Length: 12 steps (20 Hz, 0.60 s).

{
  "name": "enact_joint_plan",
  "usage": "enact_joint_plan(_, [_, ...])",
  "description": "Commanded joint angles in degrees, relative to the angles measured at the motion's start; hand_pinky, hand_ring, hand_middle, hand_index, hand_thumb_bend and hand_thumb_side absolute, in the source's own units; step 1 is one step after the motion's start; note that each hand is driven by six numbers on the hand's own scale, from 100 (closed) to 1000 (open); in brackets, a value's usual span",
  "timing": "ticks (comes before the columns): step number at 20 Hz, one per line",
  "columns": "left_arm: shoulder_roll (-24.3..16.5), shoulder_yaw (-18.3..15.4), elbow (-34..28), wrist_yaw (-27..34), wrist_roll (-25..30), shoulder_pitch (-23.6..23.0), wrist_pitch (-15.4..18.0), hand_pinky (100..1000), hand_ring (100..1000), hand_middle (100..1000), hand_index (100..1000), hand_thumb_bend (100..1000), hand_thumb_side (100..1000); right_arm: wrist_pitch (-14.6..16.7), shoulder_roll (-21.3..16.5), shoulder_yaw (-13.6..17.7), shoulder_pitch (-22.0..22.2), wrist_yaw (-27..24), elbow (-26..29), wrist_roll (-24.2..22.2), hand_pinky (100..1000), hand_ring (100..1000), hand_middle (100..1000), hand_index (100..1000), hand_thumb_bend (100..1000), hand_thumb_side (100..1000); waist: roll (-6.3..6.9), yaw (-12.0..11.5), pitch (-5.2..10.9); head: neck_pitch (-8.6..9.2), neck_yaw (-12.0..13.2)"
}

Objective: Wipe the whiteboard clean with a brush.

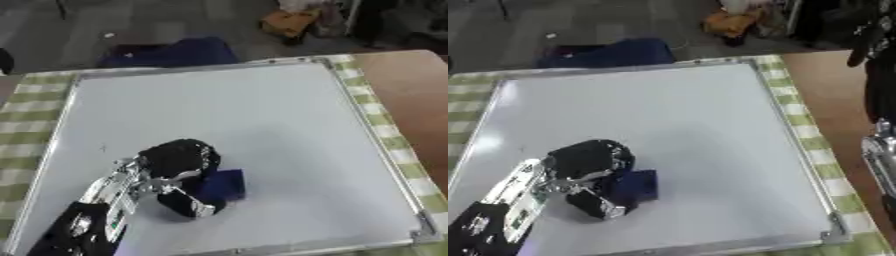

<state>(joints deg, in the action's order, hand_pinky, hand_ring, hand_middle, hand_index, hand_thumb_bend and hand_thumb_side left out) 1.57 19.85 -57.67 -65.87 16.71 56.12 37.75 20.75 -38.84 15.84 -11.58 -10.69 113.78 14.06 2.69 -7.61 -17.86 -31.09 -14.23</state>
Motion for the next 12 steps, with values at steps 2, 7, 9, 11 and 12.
enact_joint_plan(2, [-0.8, -0.2, 0.2, 0.2, 0.1, 0.2, 0.0, 749, 675, 471, 111, 216, 553, 0.1, -0.9, 0.8, -0.2, 0.0, 0.8, -0.2, 720, 590, 479, 275, 165, 968, -0.34, 0.0, 0.92, 0.50, -0.1])
enact_joint_plan(7, [-1.6, -0.6, -0.3, 1.2, -0.1, 0.1, -0.4, 740, 640, 427, 111, 176, 534, 0.1, -0.9, 0.9, 0.1, 0.1, 0.8, -0.3, 721, 590, 479, 274, 168, 969, -0.42, -0.3, 1.12, 0.39, -0.4])
enact_joint_plan(9, [-2.1, -0.6, -0.5, 1.7, 0.2, 0.1, -0.5, 739, 634, 417, 112, 181, 542, 0.1, -0.9, 0.9, 0.2, 0.2, 0.8, -0.2, 721, 590, 479, 274, 167, 970, -0.45, -0.4, 1.19, 0.27, -0.5])
enact_joint_plan(11, [-2.7, -0.7, -0.8, 2.2, 0.4, 0.0, -0.5, 739, 632, 415, 112, 181, 540, 0.1, -0.9, 0.9, 0.4, 0.2, 0.8, -0.2, 722, 590, 479, 274, 168, 970, -0.48, -0.6, 1.23, 0.18, -0.6])
enact_joint_plan(12, [-3.1, -0.8, -1.0, 2.5, 0.5, 0.0, -0.6, 738, 628, 410, 112, 178, 537, 0.0, -0.8, 1.0, 0.5, 0.3, 0.8, -0.2, 722, 590, 479, 274, 167, 970, -0.51, -0.6, 1.25, 0.18, -0.7])
